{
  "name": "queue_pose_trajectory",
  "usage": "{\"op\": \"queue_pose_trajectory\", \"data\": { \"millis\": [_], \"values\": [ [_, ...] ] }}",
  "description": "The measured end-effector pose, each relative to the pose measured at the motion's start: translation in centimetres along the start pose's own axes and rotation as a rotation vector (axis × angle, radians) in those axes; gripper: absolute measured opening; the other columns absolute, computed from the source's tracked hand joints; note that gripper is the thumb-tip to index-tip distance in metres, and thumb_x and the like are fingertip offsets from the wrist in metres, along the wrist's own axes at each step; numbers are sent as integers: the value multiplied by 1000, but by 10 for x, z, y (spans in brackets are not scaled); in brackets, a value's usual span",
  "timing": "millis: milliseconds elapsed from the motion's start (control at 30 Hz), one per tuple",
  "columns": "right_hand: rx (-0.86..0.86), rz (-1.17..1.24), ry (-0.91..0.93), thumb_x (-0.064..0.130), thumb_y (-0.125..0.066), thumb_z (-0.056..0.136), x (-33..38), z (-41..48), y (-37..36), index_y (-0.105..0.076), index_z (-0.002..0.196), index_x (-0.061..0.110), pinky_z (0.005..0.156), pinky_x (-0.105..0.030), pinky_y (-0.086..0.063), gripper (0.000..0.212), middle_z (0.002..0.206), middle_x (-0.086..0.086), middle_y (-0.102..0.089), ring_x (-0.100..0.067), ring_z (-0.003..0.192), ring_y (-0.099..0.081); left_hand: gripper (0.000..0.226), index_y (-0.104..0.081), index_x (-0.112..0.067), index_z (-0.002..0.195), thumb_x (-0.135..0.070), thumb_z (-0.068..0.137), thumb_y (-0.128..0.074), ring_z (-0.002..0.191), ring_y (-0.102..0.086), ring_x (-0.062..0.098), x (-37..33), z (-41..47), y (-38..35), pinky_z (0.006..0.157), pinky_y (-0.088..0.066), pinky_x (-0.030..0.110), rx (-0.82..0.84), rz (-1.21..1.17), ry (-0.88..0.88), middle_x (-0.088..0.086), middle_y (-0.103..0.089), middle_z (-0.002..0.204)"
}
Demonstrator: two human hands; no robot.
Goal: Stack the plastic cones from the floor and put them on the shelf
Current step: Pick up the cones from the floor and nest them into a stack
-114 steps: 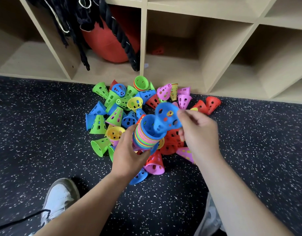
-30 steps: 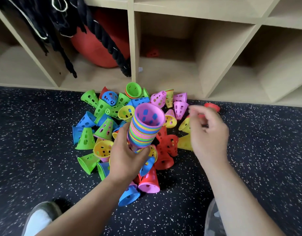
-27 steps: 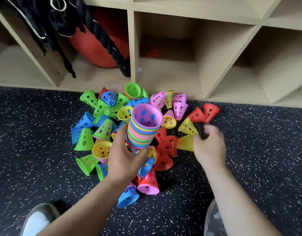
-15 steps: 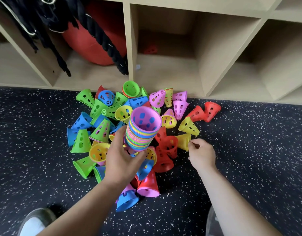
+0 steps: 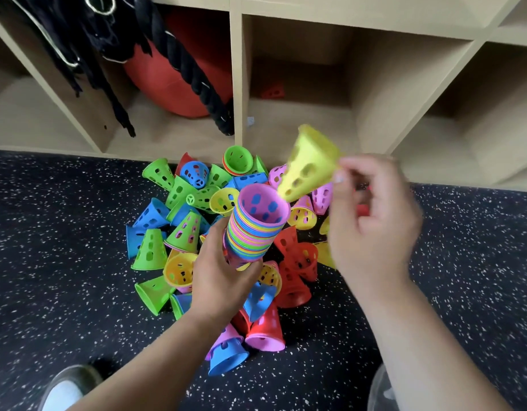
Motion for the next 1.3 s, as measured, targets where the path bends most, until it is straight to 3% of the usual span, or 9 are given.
{"op": "queue_pose_trajectory", "data": {
  "millis": [100,233,367,567,767,900,1000,1100,1300],
  "values": [
    [203,78,43,12,-61,94,2,-15,-31,-70,105,3,60,-17,-48,17,107,-6,-66,-13,76,-63,76,-47,-35,134,-24,68,-82,101,-61,7,-1,0,2,85,-55,35,-13,2,-7,-23,-60,114],
    [-112,-37,-648,18,-58,89,-109,-64,3,-63,117,9,69,-20,-45,30,118,-7,-62,-1,78,-59,73,-49,-31,133,-13,72,-84,101,-60,1,-1,2,5,82,-50,17,-10,-35,-7,-19,-61,116],
    [326,-392,-1183,34,-64,93,-195,-150,-15,-41,143,3,85,-35,-44,63,141,-21,-43,-37,113,-58,75,-46,-34,135,-19,70,-82,103,-59,-2,2,1,7,82,-50,15,-9,-37,20,-17,-62,118],
    [298,-296,-1158,26,-61,94,-224,-180,-30,-68,100,28,80,-47,-59,10,96,-8,-73,-35,85,-71,78,-47,-28,140,-26,69,-79,110,-62,10,3,-1,3,90,-56,44,12,-35,33,-17,-62,122],
    [39,-320,-862,14,-56,97,-180,-125,4,-66,106,9,69,-23,-34,14,85,4,-60,-14,73,-53,76,-49,-27,138,-25,68,-79,108,-61,6,4,0,3,90,-56,37,18,-28,37,-17,-62,120],
    [-204,-142,-469,15,-56,97,-104,-57,24,-63,106,10,70,-20,-47,13,95,2,-64,-1,72,-52,72,-49,-32,133,-17,72,-84,106,-59,2,1,3,5,88,-54,26,1,-23,30,-21,-60,118],
    [-123,-79,-72,8,-57,96,-28,-14,10,-65,101,0,70,-9,-41,12,95,-3,-61,-4,75,-52,74,-47,-40,132,-15,72,-84,105,-60,2,-1,3,6,86,-53,24,-15,-9,22,-24,-60,118],
    [195,-38,186,13,-57,96,16,-8,-32,-71,101,0,73,-25,-49,20,98,-8,-65,-18,82,-60,72,-50,-33,132,-15,71,-84,102,-62,7,-2,4,6,87,-56,35,-25,-3,-2,-19,-62,116],
    [62,19,-299,12,-56,92,-67,-21,-27,-73,100,14,67,-25,-49,19,99,1,-66,-9,80,-60,72,-51,-27,133,-10,72,-85,104,-62,5,-1,8,12,80,-49,11,-31,-38,5,-10,-63,119]
  ]
}}
Point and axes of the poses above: each hand's wrist, its own z-axis towards the middle knuckle, its own y-axis out of the back of the hand, x = y × z, the point moved 10 cm from there along z, towards the middle knuckle
